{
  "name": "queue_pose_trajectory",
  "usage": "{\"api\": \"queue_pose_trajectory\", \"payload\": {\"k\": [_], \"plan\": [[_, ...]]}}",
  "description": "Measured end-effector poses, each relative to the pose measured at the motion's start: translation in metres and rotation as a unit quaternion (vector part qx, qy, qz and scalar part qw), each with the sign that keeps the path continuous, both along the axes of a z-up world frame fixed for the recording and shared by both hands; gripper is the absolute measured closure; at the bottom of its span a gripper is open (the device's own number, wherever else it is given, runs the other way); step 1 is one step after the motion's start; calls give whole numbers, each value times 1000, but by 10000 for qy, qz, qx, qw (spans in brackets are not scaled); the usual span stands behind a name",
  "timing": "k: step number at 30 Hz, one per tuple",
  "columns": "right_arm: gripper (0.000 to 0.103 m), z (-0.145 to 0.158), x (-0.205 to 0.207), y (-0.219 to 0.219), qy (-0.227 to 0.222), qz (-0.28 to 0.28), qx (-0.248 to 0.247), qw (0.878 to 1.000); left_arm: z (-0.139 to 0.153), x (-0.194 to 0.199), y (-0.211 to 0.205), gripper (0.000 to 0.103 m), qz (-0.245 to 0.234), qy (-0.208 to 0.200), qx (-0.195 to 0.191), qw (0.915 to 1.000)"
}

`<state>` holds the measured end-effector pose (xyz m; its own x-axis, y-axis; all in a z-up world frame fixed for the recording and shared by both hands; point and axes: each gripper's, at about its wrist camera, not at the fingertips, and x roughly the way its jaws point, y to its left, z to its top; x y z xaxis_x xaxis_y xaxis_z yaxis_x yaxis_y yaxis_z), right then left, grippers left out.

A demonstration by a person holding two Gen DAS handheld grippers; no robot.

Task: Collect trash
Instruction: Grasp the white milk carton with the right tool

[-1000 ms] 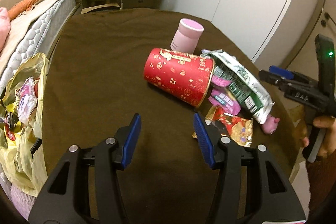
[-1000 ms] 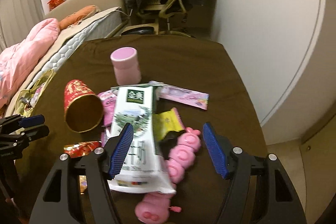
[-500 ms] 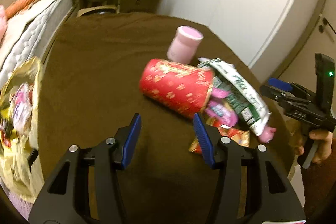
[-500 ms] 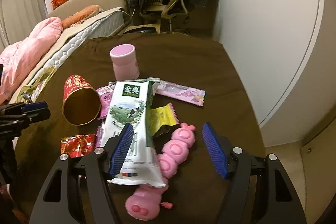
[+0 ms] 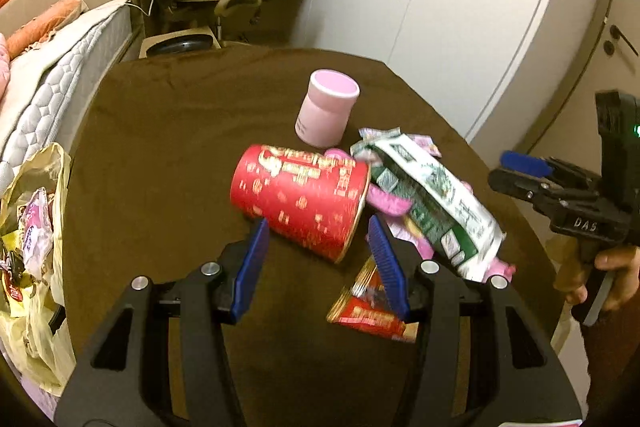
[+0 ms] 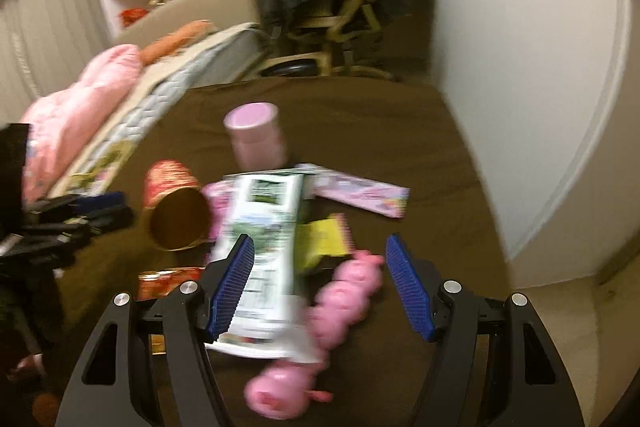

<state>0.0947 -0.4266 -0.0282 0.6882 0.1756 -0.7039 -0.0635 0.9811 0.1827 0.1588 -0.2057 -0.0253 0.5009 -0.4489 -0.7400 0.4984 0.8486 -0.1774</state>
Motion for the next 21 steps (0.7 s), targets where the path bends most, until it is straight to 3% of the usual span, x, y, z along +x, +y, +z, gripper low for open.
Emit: {"api": "queue_pose_trajectory", "payload": {"k": [8, 11, 15, 21], "plan": [[39, -20, 42, 41, 448, 143, -176, 9987, -15, -6, 20, 54, 34, 254, 60, 9997], [54, -25, 50, 47, 671, 257, -231, 9971, -19, -10, 22, 54, 5, 345, 58, 9994], [55, -22, 43, 44, 652, 215, -244, 9973, -21, -17, 15, 54, -182, 411, 62, 9990], [55, -11, 22, 22, 527, -290, -304, 9977, -25, -31, -8, 54, -481, 403, 135, 9979]]}}
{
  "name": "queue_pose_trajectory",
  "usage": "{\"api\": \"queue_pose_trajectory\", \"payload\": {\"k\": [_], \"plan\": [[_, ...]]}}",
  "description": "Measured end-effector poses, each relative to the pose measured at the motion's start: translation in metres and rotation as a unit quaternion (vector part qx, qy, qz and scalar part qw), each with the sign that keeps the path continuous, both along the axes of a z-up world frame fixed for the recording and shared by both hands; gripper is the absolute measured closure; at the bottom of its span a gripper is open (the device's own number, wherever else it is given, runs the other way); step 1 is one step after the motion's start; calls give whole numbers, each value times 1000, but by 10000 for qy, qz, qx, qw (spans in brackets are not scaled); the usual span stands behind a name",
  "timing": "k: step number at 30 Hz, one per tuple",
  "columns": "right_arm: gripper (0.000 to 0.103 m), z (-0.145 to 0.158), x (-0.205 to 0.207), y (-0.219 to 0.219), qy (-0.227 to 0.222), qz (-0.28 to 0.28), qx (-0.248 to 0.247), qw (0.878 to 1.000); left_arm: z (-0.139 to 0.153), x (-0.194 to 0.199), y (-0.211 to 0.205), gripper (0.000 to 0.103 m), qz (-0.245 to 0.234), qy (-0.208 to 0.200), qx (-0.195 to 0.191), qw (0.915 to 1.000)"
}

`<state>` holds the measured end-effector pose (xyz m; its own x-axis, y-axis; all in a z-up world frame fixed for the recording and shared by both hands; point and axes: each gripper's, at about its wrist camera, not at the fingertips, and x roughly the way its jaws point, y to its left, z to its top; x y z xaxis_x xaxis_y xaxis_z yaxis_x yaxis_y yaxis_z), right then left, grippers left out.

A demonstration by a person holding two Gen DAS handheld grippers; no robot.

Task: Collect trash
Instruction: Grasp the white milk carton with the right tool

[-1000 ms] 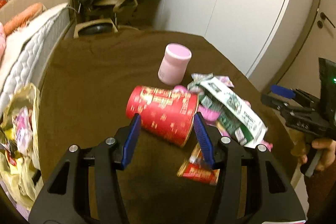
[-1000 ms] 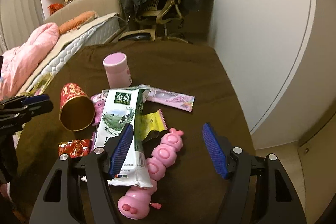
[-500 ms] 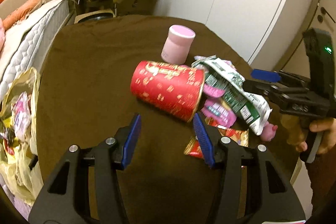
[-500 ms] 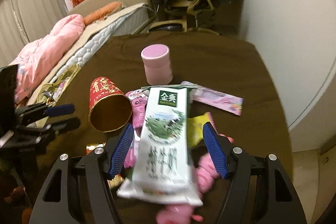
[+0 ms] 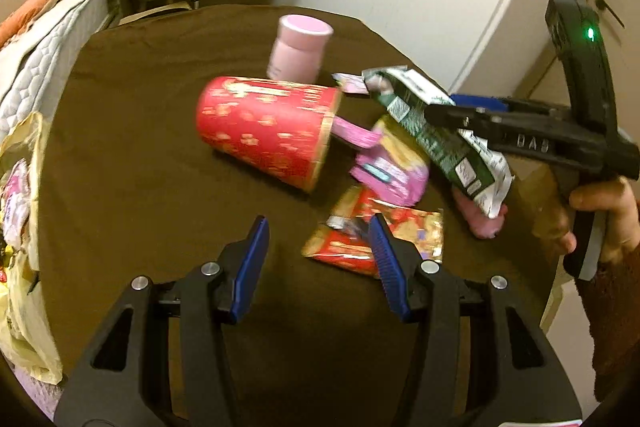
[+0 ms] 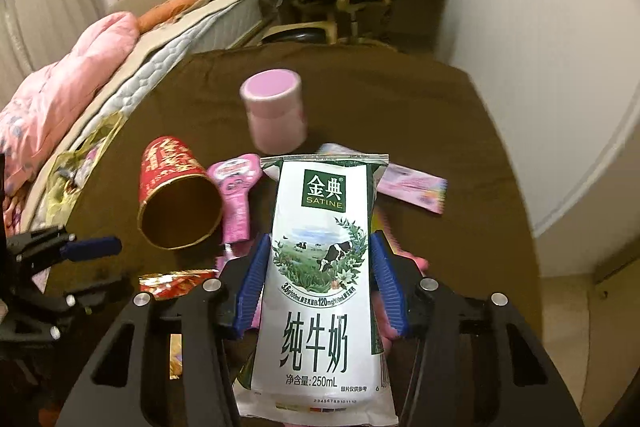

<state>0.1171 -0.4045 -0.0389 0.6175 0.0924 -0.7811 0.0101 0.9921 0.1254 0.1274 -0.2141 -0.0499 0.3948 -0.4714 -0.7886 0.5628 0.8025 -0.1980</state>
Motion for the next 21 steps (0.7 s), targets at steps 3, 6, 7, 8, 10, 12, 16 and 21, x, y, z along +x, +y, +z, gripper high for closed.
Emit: {"api": "queue_pose_trajectory", "payload": {"k": [3, 6, 7, 8, 10, 12, 16, 21], "plan": [[55, 5, -9, -13, -51, -187, 26, 9998, -2, -11, -18, 54, -187, -209, 222, 9994], [55, 9, -20, -19, -114, -285, 67, 9995, -8, -18, -29, 54, -279, -450, 608, 9967], [55, 10, -24, -20, -135, -297, 70, 9994, -9, -19, -30, 54, -277, -510, 694, 9959], [55, 11, -28, -21, -160, -308, 64, 9994, -10, -19, -29, 54, -250, -549, 758, 9953], [55, 11, -35, -22, -194, -305, 49, 9993, -12, -16, -24, 54, -139, -628, 899, 9939], [55, 11, -40, -21, -220, -316, 69, 9992, -10, -12, -17, 54, -3, -722, 1005, 9923], [55, 9, -50, -19, -280, -332, 156, 9989, -2, 3, 5, 54, 352, -710, 960, 9922], [55, 6, -58, -18, -356, -365, 165, 9986, 7, 10, 27, 54, 429, -264, 372, 9980]]}}
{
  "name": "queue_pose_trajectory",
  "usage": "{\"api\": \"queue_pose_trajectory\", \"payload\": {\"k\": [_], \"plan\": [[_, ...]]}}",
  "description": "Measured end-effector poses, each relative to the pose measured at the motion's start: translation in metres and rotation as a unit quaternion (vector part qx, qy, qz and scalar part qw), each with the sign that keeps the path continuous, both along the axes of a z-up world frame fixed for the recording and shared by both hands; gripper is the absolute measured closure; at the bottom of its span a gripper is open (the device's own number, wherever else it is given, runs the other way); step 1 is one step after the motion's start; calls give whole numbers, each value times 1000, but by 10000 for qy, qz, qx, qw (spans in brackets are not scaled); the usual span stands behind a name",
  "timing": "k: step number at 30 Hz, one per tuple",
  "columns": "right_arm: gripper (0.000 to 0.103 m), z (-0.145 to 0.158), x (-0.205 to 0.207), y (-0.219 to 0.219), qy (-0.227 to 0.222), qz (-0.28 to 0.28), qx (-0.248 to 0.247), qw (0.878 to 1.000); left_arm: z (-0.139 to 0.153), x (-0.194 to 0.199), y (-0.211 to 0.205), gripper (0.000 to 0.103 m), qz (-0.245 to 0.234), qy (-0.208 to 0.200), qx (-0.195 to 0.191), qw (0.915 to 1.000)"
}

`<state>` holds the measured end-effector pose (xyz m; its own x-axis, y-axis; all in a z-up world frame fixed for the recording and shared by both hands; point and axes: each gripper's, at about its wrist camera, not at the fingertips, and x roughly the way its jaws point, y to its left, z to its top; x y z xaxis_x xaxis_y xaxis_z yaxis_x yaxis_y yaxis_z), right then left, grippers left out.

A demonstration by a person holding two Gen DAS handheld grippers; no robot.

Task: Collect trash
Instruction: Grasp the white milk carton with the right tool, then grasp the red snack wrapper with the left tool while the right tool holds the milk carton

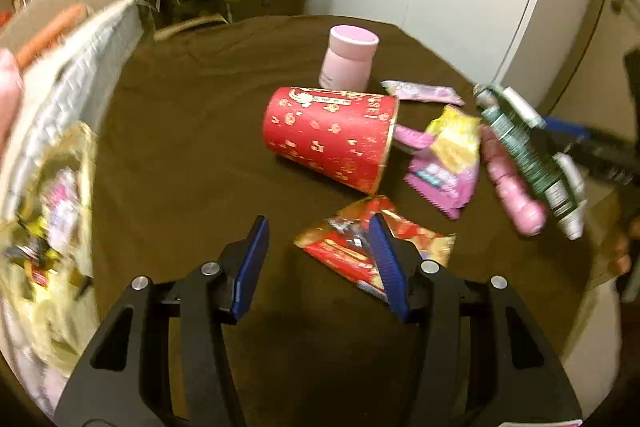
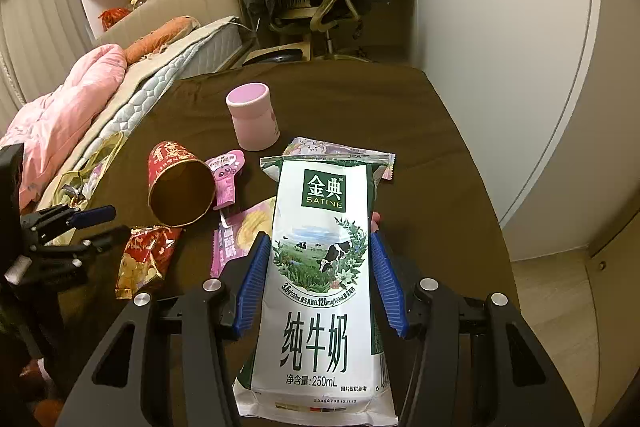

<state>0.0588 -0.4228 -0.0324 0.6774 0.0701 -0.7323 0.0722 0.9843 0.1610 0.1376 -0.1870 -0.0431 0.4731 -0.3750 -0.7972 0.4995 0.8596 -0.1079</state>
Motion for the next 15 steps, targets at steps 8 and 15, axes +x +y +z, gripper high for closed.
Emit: {"api": "queue_pose_trajectory", "payload": {"k": [8, 15], "plan": [[55, -2, -16, -11, -105, -144, 125, 9998, -6, 0, -12, 54, 387, 55, -4, 9992], [55, -1, -30, -8, -195, -69, 241, 9995, -25, 0, -17, 54, 509, 448, 50, 9977]]}}
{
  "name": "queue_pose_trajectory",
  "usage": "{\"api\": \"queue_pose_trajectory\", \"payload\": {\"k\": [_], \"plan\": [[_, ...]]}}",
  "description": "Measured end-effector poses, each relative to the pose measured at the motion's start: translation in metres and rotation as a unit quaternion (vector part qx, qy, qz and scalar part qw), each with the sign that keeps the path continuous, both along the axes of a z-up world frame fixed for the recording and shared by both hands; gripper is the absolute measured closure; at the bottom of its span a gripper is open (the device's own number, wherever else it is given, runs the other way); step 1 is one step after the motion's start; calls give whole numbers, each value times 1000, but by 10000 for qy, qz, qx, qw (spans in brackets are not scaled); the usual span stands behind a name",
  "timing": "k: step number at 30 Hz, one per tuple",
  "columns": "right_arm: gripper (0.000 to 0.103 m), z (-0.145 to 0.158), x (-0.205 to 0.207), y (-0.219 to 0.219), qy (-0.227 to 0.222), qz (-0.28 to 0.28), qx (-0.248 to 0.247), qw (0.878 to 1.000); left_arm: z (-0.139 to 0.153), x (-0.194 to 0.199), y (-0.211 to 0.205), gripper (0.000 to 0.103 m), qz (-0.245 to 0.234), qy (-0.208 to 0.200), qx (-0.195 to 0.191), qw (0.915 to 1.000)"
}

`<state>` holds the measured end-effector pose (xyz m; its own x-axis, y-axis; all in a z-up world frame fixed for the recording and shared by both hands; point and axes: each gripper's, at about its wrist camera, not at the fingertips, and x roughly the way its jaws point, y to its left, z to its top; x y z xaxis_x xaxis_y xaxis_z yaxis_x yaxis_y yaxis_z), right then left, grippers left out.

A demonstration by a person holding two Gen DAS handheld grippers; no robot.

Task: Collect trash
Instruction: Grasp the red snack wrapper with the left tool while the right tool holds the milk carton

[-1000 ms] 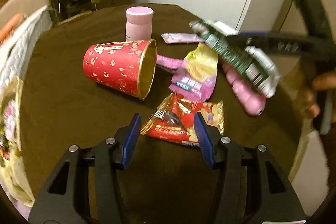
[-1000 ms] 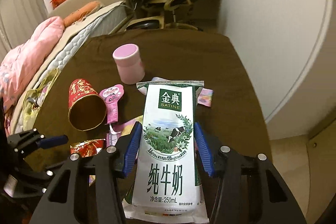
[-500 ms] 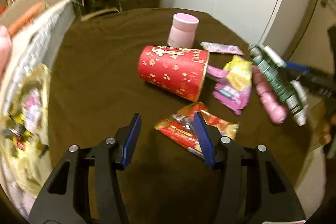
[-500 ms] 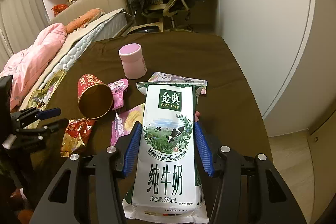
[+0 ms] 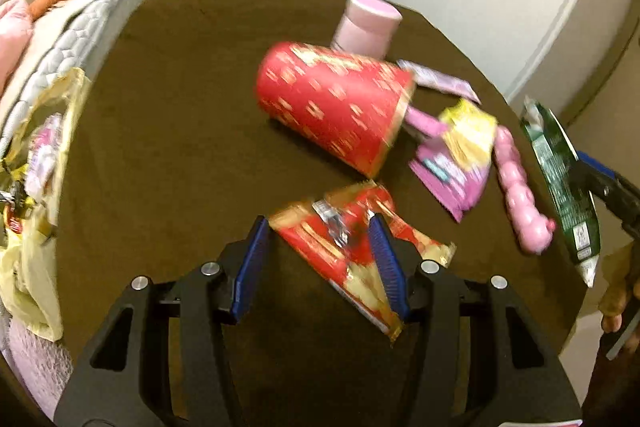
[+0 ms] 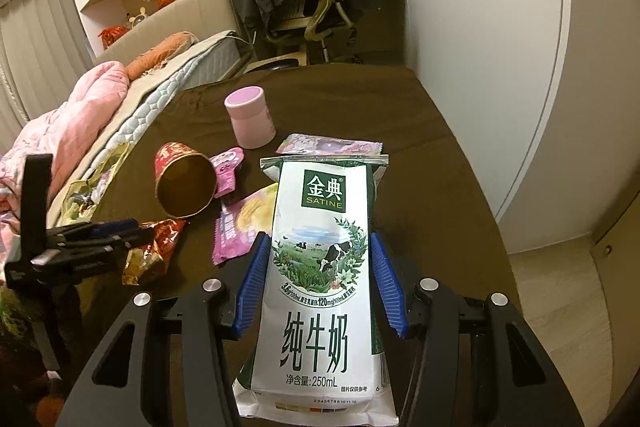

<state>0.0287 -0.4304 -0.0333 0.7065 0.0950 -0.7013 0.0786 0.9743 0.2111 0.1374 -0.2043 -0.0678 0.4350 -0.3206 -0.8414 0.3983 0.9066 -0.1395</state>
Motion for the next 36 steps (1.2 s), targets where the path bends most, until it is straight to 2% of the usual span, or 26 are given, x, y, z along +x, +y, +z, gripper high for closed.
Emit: {"api": "queue_pose_trajectory", "payload": {"k": [3, 4, 5, 7, 9, 11, 18, 20, 23, 27, 31, 34, 36], "plan": [[55, 2, 0, 7, -43, 84, 43, 9999, 0, -8, -7, 55, -157, -58, 102, 9998], [55, 3, 0, 10, -53, 116, 47, 9999, 0, -11, -8, 60, -238, -52, 111, 9996], [55, 4, 1, 15, -68, 172, 39, 9998, 0, -14, -9, 71, -322, -56, 139, 9994], [55, 5, 3, 20, -76, 226, 23, 9997, 3, -19, -11, 79, -416, -135, 176, 9989], [55, 6, 4, 28, -78, 306, 19, 9995, 7, -23, -10, 92, -487, -181, 129, 9986], [55, 7, 4, 35, -88, 381, 13, 9992, 13, -27, -7, 99, -517, -268, 68, 9983], [55, 0, 5, 66, -40, 573, 42, 9983, 34, -30, 21, 99, -388, -506, -74, 9979], [55, -7, 6, 73, 62, 580, -43, 9983, 34, -26, 34, 99, -228, -469, -98, 9986], [54, -15, 10, 78, 204, 675, -52, 9975, 30, -21, 52, 99, -21, -248, -336, 9991], [54, -23, 28, 89, 552, 984, -268, 9933, 28, -21, 67, 82, 101, -121, -541, 9984], [54, -26, 46, 96, 899, 1182, -398, 9881, 30, -25, 67, 74, 83, -99, -649, 9978], [54, -15, 44, 95, 719, 1269, -310, 9888, 30, -28, 64, 68, 34, -28, -822, 9966], [54, -2, 34, 85, 410, 1029, -285, 9934, 28, -28, 56, 65, -55, 100, -961, 9953]]}}
